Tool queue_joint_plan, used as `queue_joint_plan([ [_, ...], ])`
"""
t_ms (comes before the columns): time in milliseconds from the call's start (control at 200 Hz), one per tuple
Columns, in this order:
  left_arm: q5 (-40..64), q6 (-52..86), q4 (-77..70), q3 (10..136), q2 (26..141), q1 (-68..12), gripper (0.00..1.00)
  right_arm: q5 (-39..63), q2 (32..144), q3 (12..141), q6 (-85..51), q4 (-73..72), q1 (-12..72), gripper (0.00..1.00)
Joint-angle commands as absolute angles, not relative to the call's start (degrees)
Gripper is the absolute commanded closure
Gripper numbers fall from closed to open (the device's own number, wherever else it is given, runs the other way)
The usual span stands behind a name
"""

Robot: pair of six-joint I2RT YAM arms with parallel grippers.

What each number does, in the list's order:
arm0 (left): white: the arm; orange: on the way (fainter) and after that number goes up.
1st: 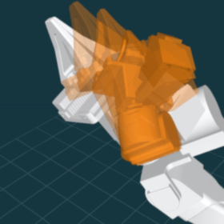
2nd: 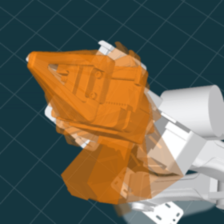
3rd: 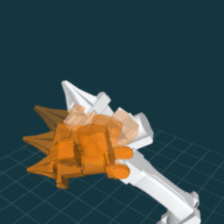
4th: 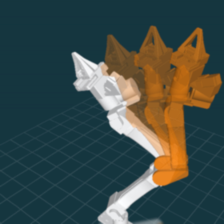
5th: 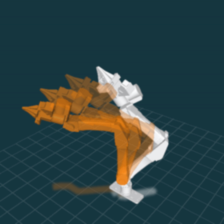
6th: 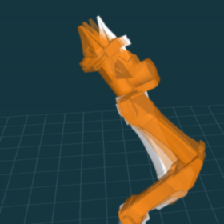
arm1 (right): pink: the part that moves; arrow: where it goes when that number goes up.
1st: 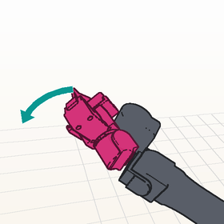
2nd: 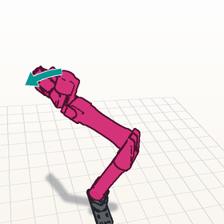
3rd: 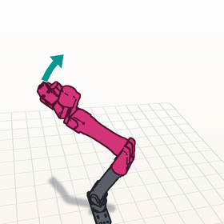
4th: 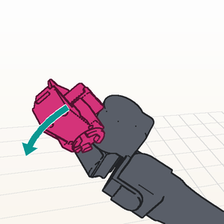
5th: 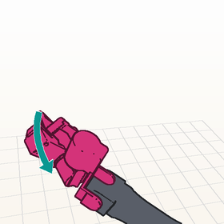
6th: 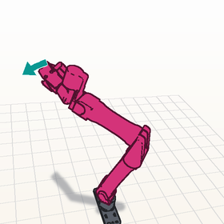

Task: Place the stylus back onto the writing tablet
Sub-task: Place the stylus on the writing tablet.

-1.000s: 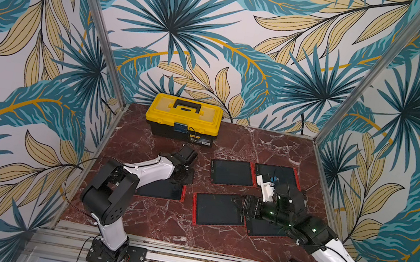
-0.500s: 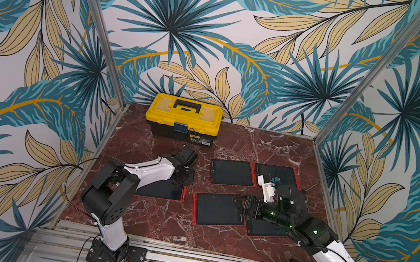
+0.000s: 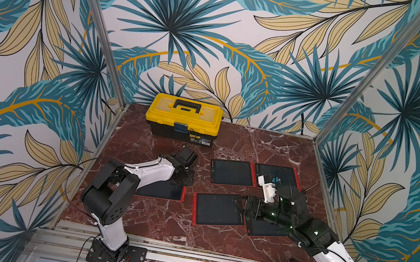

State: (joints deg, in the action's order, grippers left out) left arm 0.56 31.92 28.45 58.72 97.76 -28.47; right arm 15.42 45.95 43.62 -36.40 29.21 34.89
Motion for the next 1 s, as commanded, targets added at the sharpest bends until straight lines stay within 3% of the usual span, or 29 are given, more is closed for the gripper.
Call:
queue_joint_plan([
  [0, -0.5, 31.7, 27.9, 57.3, 98.2, -28.7, 0.92, 14.7, 45.6, 42.5, -36.5, 29.2, 35.1, 0.01],
  [996, -0.6, 31.5, 27.9, 57.7, 98.8, -28.8, 0.88, 14.4, 45.6, 42.1, -36.7, 29.2, 35.1, 0.0],
])
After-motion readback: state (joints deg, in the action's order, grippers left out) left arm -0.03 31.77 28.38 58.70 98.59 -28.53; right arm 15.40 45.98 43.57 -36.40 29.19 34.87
